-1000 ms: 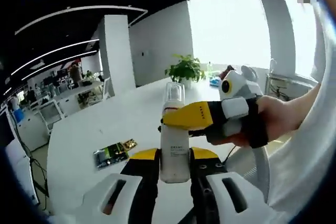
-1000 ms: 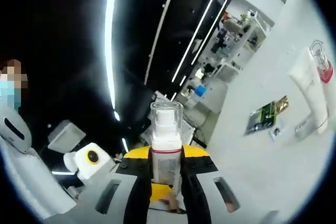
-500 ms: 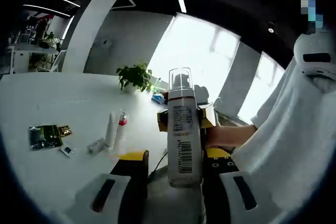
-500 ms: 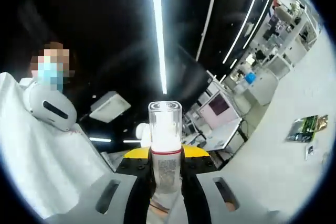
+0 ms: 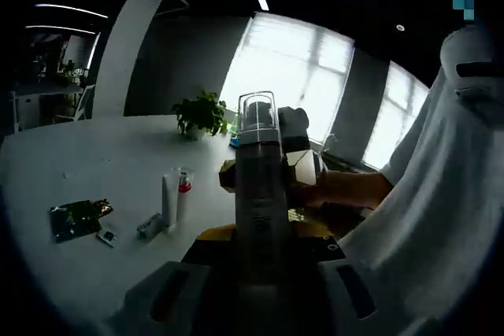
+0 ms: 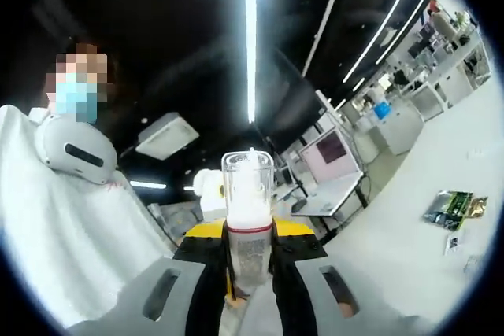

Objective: Arrange the skincare products in the storage area until every visible bottle or jar stands upright without overlapping.

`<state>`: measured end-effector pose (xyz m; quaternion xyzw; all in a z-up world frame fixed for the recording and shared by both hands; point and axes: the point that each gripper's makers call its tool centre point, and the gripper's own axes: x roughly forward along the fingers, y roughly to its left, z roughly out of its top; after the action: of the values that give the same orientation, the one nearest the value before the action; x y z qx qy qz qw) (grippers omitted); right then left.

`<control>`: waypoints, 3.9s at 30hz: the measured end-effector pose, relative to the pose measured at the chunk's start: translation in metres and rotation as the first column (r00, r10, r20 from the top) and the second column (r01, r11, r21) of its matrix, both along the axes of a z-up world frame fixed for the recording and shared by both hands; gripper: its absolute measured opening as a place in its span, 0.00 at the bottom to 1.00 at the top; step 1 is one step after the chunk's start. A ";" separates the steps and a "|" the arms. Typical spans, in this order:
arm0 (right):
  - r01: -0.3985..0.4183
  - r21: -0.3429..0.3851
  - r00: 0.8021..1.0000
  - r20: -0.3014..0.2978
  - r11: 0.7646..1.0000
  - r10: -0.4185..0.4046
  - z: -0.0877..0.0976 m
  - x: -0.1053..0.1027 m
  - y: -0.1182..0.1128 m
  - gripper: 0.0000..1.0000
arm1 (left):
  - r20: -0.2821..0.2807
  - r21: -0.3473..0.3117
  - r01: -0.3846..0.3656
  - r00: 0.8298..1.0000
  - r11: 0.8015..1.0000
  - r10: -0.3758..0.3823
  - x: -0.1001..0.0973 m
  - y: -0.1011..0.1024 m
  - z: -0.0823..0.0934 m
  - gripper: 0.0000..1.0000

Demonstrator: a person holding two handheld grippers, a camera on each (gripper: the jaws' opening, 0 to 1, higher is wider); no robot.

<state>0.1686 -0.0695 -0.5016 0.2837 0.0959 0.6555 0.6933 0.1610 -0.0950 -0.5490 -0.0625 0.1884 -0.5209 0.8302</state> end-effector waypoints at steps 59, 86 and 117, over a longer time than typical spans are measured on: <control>0.003 -0.006 0.980 0.201 1.000 -0.002 0.045 -0.020 0.005 0.20 | 0.217 0.036 0.114 0.969 0.993 -0.119 -0.014 -0.013 0.038 0.32; 0.282 -0.144 0.959 0.056 0.949 -0.276 0.016 0.024 0.007 0.24 | 0.312 0.236 -0.367 0.905 0.900 0.288 0.041 0.017 0.020 0.27; 0.399 -0.301 0.916 0.173 0.866 -0.362 -0.020 0.032 -0.006 0.19 | 0.299 0.163 -0.168 0.948 0.972 0.114 0.025 0.006 -0.001 0.34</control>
<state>0.2003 -0.0759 -0.5215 0.1400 0.1079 0.4949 0.8508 0.1862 -0.0894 -0.5503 0.0782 0.1087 -0.4435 0.8862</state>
